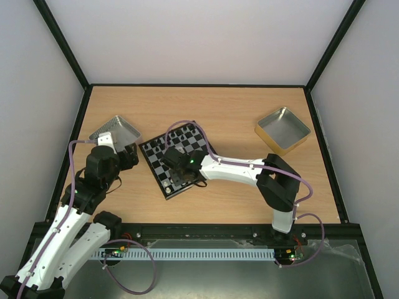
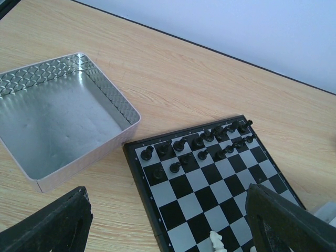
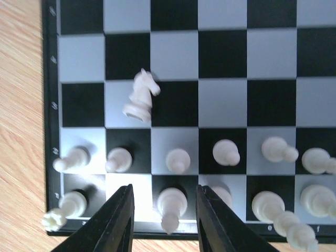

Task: Set up the chess pieces on the board
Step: Place the chess piece on the chessboard, then pick up the chess piece from the chessboard.

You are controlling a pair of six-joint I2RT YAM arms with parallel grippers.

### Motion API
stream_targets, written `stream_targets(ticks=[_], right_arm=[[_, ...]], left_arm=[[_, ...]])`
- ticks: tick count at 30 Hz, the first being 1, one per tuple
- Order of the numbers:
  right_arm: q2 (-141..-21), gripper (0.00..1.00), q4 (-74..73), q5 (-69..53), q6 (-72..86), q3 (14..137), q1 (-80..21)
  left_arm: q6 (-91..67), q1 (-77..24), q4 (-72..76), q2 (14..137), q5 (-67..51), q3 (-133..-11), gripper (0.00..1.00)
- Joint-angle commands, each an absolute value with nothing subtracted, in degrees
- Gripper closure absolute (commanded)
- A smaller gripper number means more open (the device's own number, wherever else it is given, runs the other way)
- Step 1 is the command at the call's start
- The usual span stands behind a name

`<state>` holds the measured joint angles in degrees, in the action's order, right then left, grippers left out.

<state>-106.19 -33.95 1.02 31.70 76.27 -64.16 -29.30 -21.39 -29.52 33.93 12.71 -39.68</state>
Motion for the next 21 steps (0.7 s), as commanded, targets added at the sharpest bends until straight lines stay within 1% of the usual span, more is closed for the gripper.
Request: stream_targets(ticks=[1,10,21], right_arm=[[-107.39,0.67,-32.14,4.7,31.3,80.83,-64.42],[-114.3,0.61,-31.54,4.75,30.48,85.74,-64.09],[-118.61,0.62,-30.2,3.84,30.67,87.04,-63.39]], left_arm=[[-28.78,-21.26,-29.0,33.68,13.9,-39.2,0.18],[-29.05,-21.24,-29.27,33.39,14.74,-39.29,0.18],[-29.09,-21.24,-29.27,33.3,14.76,-39.29,0.18]])
